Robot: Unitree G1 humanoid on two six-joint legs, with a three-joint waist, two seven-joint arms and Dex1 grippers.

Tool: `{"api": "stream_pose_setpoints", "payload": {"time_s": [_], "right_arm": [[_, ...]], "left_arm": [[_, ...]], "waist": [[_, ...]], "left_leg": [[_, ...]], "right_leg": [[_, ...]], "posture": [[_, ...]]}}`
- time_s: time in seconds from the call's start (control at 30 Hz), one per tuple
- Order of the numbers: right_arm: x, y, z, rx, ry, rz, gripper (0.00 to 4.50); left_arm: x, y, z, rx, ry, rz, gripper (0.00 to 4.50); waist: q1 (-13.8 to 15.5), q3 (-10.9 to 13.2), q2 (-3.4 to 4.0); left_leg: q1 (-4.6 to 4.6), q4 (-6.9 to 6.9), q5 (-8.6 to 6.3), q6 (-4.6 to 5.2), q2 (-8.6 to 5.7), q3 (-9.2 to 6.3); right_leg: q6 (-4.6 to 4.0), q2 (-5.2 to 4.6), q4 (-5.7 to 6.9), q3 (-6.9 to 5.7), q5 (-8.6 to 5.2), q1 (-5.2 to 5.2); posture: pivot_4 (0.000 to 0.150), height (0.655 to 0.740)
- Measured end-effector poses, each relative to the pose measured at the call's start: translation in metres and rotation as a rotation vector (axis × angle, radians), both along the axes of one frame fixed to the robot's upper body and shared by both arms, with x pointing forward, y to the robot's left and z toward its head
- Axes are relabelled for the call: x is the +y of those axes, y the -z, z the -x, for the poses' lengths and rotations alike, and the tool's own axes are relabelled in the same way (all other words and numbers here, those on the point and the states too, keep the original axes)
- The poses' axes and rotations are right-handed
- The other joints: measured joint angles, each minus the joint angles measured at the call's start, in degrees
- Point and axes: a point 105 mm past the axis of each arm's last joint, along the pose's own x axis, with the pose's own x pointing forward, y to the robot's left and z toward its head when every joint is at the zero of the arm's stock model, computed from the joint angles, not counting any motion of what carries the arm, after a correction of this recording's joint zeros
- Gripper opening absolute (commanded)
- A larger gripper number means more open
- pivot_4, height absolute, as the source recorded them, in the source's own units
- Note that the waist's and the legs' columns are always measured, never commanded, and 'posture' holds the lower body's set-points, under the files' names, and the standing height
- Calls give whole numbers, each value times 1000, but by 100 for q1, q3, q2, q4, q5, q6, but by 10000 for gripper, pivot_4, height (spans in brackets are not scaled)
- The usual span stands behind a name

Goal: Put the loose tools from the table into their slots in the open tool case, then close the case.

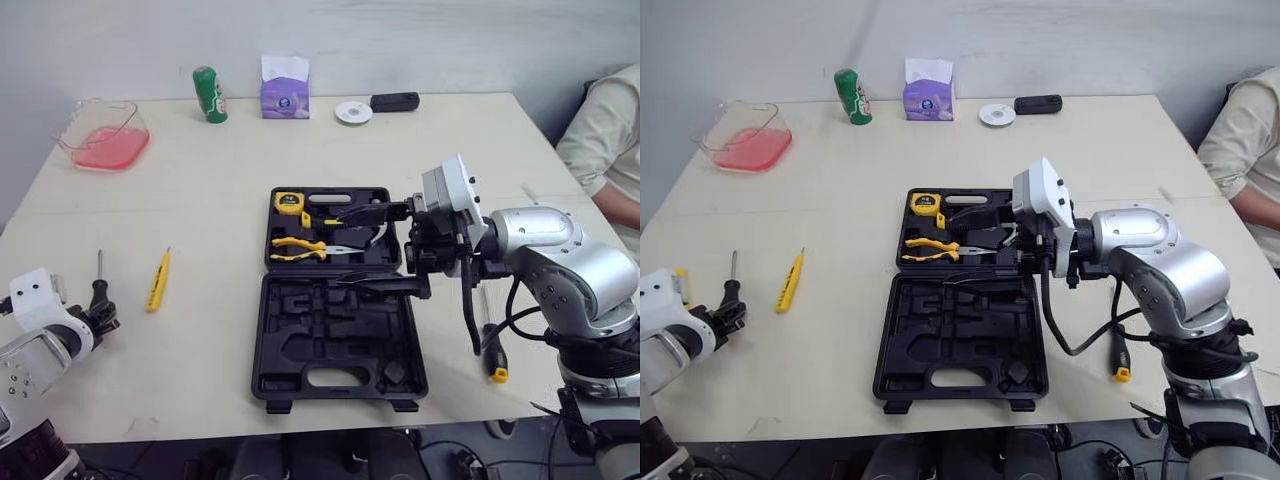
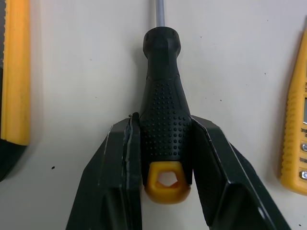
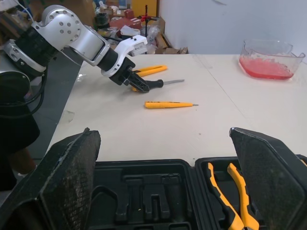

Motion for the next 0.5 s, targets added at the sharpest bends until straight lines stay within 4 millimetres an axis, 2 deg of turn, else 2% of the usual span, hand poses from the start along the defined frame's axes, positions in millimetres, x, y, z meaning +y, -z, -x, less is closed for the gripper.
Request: {"api": "stream_pose_setpoints", "payload": {"time_s": [0.1,0.13,0.17,0.23,0.27,0.33,0.37,0.43,0.5], "right_arm": [[0,0,0,-6,-1,0,45000],[-1,0,0,-7,0,1,45000],[-1,0,-1,-7,2,2,45000],[-4,-1,-1,-9,9,0,45000],[-5,-2,-1,-7,14,2,45000],[-12,-4,-1,3,33,4,45000],[-14,-6,-1,3,43,0,45000],[-21,-7,1,6,72,1,45000],[-28,-3,3,18,109,16,45000]], "left_arm": [[4,-3,0,8,7,-20,10076],[6,-10,-2,9,40,-64,10076],[6,-21,-6,-8,80,-104,10076],[-5,-56,-22,-92,213,-190,10076],[-18,-76,-30,-133,317,-248,10076],[-62,-112,-43,-204,600,-396,10076],[-83,-124,-45,-235,720,-451,10076],[-118,-130,-51,-259,918,-488,10076],[-147,-123,-53,-234,1096,-466,10076]], "waist": [[0,0,-2],[-2,5,-13],[-3,9,-25],[22,6,-33],[36,7,-34],[55,7,-34],[35,7,-32],[15,7,-25],[8,8,-24]], "left_leg": [[0,0,0,-1,2,-2],[-2,0,1,-6,4,-2],[-6,0,3,-10,8,-5],[-10,0,-2,-22,9,-11],[-13,0,-12,-40,7,-11],[-17,0,-19,-41,0,-8],[-16,-3,-22,-38,-4,-3],[-15,-5,-22,-28,-7,4],[-17,-7,-8,-4,-2,9]], "right_leg": [[0,1,1,1,0,-1],[-4,3,3,-1,-2,-7],[-8,5,5,0,-5,-11],[-13,3,4,0,-7,-10],[-12,1,2,0,-7,-11],[-10,-10,-6,1,-5,-10],[-4,-12,-13,2,-2,-9],[0,-10,-18,1,0,-8],[0,6,-21,-7,0,-10]], "posture": [[1500,7244],[1500,7244],[1500,7244],[1500,7244],[1500,7244],[1500,7244],[1500,7244],[1500,7244],[1500,7244]]}}
